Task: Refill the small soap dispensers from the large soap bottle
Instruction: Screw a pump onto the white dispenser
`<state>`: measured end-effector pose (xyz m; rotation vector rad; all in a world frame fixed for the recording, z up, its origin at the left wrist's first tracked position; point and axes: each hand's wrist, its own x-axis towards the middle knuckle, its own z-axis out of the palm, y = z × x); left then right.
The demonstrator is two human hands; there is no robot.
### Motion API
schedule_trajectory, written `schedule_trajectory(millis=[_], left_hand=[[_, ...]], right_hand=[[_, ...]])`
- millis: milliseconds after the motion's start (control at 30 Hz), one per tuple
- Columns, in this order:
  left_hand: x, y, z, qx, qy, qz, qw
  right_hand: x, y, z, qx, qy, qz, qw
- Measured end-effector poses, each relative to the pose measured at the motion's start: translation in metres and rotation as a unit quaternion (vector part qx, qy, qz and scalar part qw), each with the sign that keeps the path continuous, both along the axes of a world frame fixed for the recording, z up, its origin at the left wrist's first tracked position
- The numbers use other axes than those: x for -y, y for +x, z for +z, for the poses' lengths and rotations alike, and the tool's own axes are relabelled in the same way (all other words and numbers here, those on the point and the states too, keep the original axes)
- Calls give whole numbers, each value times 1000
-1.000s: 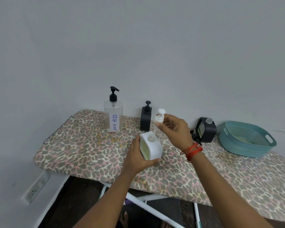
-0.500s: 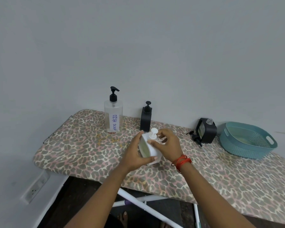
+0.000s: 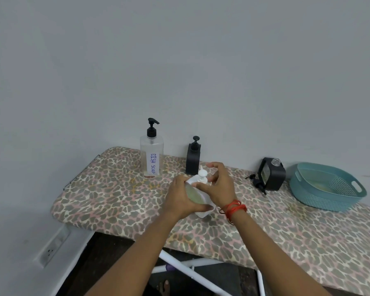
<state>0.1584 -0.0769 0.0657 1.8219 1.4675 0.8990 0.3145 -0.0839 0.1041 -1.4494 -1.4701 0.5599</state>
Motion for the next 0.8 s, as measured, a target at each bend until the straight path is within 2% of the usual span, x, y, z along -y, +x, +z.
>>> schedule_trajectory(millis=[67,200,300,367,500,567,633,700,800], left_hand=[[4,4,-5,19,7,16,1000],[-3,-6,-7,53,-14,-27,998],[-9,-13,-6,66,-42,-71,994],[-11,-14,-5,70,-52,-85,993],[-8,-11,-5,87,-57,-87,991],[-8,-13,-7,97,-62,-89,989],[-11,-17,-7,96,-71,-96,988],[-15,-18,-6,90,-77,-106,987],[-17,-17,-7,84,-79,-112,987]], right_hand=[[1,-7,-1,-14,9,-11,1000],[2,4,0,-28,-21,76,997],[1,15,0,-74,-60,135,986],[0,14,-2,-94,-56,113,988],[0,-14,-9,-59,6,-32,998],[0,-22,-11,-60,19,-40,997],[-1,-14,-8,-67,-11,-6,998],[-1,3,-4,-74,-58,70,993],[1,18,-3,-68,-71,136,986]])
